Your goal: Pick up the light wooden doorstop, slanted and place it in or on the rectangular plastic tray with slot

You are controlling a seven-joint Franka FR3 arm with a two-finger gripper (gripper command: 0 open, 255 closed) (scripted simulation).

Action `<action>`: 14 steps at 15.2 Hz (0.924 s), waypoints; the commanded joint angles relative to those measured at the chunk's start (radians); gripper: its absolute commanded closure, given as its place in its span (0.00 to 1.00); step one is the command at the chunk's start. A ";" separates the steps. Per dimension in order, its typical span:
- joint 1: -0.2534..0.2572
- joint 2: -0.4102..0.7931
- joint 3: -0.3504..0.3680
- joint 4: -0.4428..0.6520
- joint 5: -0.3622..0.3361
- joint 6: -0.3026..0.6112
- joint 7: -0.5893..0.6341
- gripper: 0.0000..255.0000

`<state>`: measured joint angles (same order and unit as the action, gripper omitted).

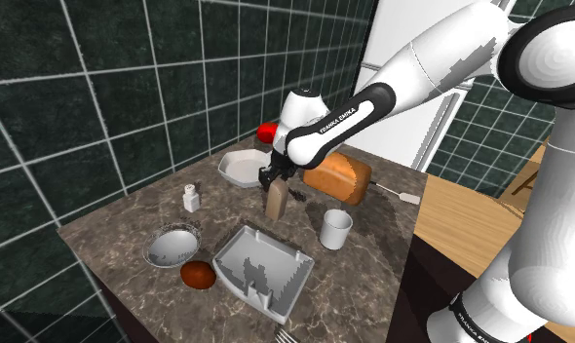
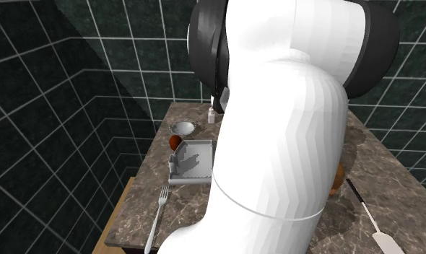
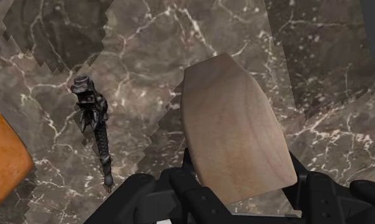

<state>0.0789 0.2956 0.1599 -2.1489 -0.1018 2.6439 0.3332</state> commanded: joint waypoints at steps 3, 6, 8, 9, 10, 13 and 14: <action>-0.002 -0.010 0.002 0.002 0.004 -0.011 -0.003 1.00; -0.005 -0.039 0.007 0.008 0.014 -0.046 -0.010 1.00; -0.007 -0.057 0.010 0.013 0.021 -0.069 -0.015 1.00; -0.008 -0.066 0.011 0.016 0.025 -0.081 -0.018 1.00; -0.009 -0.075 0.012 0.019 0.028 -0.093 -0.020 1.00; -0.012 -0.101 0.016 0.030 0.037 -0.129 -0.027 1.00; -0.012 -0.109 0.017 0.034 0.040 -0.141 -0.029 1.00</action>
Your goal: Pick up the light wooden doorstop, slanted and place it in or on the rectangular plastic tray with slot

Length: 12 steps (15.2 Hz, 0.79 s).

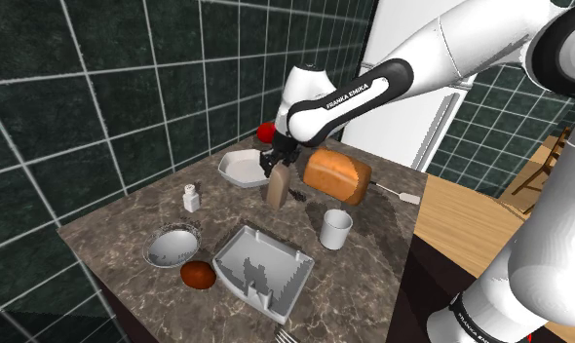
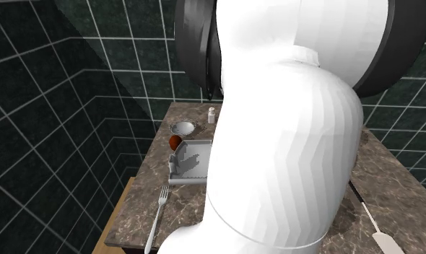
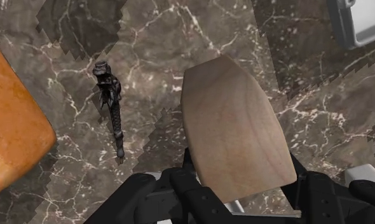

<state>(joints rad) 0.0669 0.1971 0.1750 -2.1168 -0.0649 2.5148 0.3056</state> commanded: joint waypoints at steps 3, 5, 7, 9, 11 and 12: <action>-0.002 -0.034 0.004 0.015 0.011 -0.049 -0.007 1.00; -0.003 -0.049 0.005 0.026 0.016 -0.073 -0.011 1.00; -0.004 -0.063 0.006 0.036 0.021 -0.098 -0.014 1.00; -0.004 -0.076 0.007 0.048 0.025 -0.123 -0.017 1.00; -0.005 -0.089 0.007 0.061 0.029 -0.148 -0.020 1.00; -0.005 -0.095 0.008 0.068 0.031 -0.160 -0.021 1.00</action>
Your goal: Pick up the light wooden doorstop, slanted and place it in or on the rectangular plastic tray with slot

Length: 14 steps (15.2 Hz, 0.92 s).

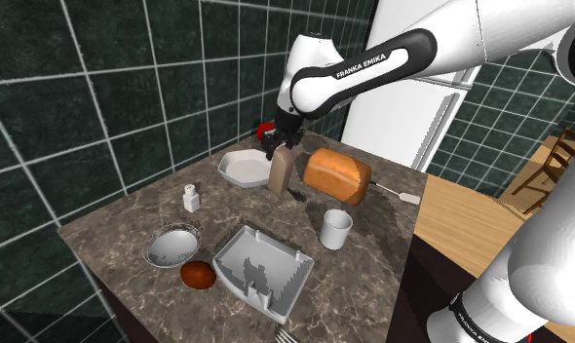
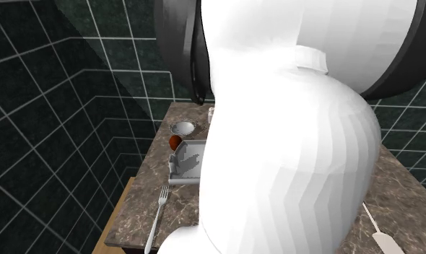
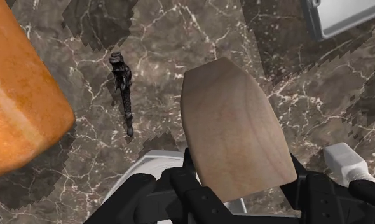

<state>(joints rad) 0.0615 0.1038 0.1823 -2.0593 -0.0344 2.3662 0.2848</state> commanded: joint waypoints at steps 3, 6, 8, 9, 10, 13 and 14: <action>-0.001 -0.018 0.001 0.032 0.006 -0.050 -0.004 1.00; -0.001 -0.033 0.001 0.055 0.010 -0.088 -0.007 1.00; -0.002 -0.043 0.001 0.071 0.013 -0.113 -0.009 1.00; -0.002 -0.044 0.001 0.073 0.013 -0.116 -0.009 1.00; 0.008 -0.066 0.010 0.052 0.013 -0.117 0.009 1.00; 0.037 -0.129 0.037 -0.004 0.015 -0.124 0.066 1.00; 0.046 -0.148 0.047 -0.020 0.016 -0.127 0.086 1.00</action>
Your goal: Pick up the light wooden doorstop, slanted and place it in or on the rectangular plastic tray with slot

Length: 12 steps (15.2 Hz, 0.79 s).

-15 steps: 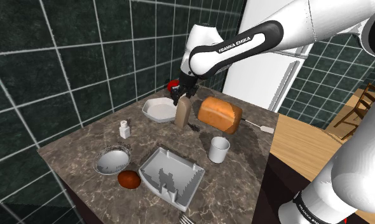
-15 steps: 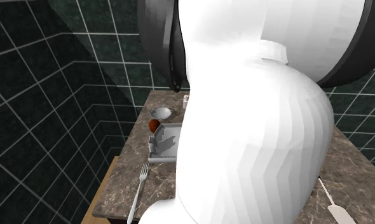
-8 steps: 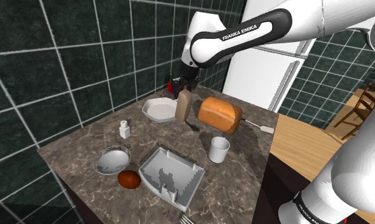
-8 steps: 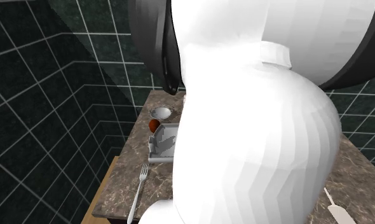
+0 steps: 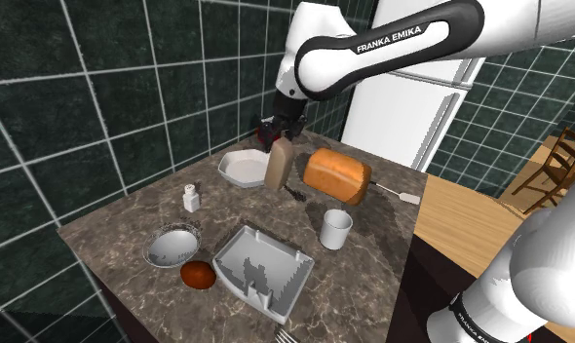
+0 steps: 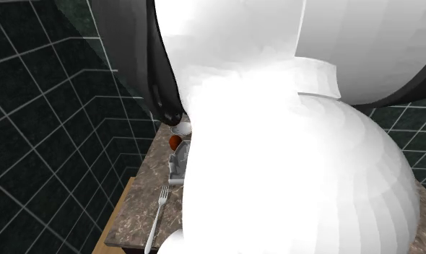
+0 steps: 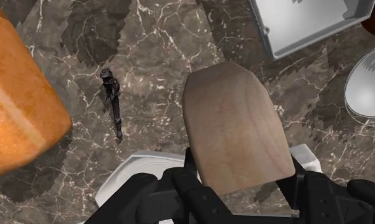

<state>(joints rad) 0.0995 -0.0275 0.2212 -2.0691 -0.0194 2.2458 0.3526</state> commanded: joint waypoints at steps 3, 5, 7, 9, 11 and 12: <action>0.038 -0.073 0.040 -0.051 0.005 -0.021 0.077 1.00; 0.057 -0.106 0.064 -0.073 0.009 -0.032 0.117 1.00; 0.077 -0.136 0.087 -0.090 0.013 -0.045 0.158 1.00; 0.079 -0.129 0.091 -0.080 0.011 -0.048 0.164 1.00; 0.070 -0.101 0.073 -0.070 0.052 -0.052 0.156 0.00; 0.061 -0.072 0.056 -0.061 0.093 -0.056 0.147 0.00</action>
<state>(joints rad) 0.1674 -0.1234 0.2899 -2.1337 0.0395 2.1891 0.5043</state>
